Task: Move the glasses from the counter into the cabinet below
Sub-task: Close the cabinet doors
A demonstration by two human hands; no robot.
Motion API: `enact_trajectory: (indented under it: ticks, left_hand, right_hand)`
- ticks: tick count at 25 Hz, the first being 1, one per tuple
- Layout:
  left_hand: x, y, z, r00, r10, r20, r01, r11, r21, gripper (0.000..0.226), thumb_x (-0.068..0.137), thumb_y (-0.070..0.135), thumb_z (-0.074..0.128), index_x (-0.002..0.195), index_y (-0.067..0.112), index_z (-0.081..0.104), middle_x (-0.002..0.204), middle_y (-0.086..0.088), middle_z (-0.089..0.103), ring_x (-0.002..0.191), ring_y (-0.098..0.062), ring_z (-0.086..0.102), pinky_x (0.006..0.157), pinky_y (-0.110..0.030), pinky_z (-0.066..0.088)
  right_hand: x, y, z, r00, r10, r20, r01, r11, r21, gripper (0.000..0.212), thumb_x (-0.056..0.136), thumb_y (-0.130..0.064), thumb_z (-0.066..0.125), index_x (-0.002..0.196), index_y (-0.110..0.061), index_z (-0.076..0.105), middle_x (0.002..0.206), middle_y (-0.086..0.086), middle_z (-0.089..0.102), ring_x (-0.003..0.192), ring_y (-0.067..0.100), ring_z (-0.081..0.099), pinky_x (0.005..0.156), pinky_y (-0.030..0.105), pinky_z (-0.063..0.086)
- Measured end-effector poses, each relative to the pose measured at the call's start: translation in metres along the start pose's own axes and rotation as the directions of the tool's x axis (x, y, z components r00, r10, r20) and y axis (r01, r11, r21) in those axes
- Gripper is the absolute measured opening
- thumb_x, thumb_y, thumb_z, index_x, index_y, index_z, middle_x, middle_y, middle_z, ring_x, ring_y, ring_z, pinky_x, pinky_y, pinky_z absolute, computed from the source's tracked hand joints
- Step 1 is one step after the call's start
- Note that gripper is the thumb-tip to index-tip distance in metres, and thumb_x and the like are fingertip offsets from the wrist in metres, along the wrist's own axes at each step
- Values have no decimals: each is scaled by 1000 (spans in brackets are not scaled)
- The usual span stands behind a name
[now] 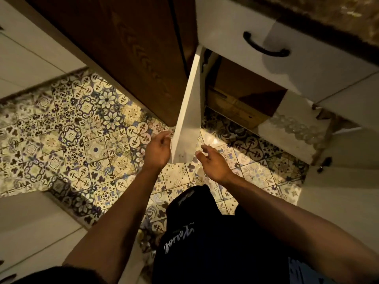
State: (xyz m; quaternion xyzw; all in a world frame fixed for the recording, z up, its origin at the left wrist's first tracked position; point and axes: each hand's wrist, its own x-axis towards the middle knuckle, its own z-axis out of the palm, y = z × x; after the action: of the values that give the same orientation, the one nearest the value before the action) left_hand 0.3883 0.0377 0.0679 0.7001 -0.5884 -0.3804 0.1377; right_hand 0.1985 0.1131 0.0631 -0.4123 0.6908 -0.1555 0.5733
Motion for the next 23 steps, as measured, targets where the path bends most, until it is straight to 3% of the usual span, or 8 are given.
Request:
enact_trajectory:
  ticks: [4,7,10,14,17,19,23]
  left_hand:
    - [27,-14,6,972,-165,167,194,965,-176,32,106,21,45,130,10,63,135,-11,63,124,-27,57,103,-28,41]
    - [35,-21,14,893,-232,385,335,915,-225,32,106,13,42,132,7,60,128,-10,64,123,-33,58,103,-39,46]
    - [39,-29,25,856,-222,467,324,934,-149,32,106,12,42,132,4,59,131,-16,64,121,-35,59,107,-46,45]
    - [44,-33,40,803,-276,529,360,931,-61,27,105,28,43,124,18,60,125,-12,65,116,-33,60,105,-50,46]
    - [43,-40,57,759,-259,598,272,960,70,32,108,27,39,122,5,56,126,-19,62,117,-36,57,105,-50,43]
    - [40,-40,68,732,-261,630,225,965,138,31,109,26,33,115,5,55,126,-21,61,116,-34,57,104,-45,42]
    - [34,-22,83,697,-241,675,181,970,160,38,106,41,36,133,20,54,136,-6,59,124,-30,53,104,-42,40]
  right_hand:
    - [13,-16,16,998,48,-49,-42,992,116,56,102,-47,48,148,-15,44,149,8,50,118,18,60,105,36,46]
    - [16,-6,10,992,94,-80,-85,991,104,55,103,-43,49,148,-12,46,148,9,51,121,19,58,107,34,44]
    - [19,9,2,984,144,-101,-136,987,82,55,102,-43,49,147,-12,47,146,9,53,129,24,54,106,32,40]
    - [26,32,-5,980,176,-97,-173,984,32,53,103,-42,47,148,-13,47,149,9,51,132,25,52,107,34,39]
    - [28,47,-11,981,175,-81,-176,984,-9,58,104,-45,46,150,-10,44,153,11,46,139,27,45,116,39,34]
    - [27,56,-16,977,198,-83,-198,980,9,59,103,-46,45,150,-10,44,153,11,46,138,27,47,116,42,35]
    - [21,66,-26,969,193,-155,-188,981,46,54,103,-43,47,146,-11,48,147,11,50,122,26,58,109,40,42]
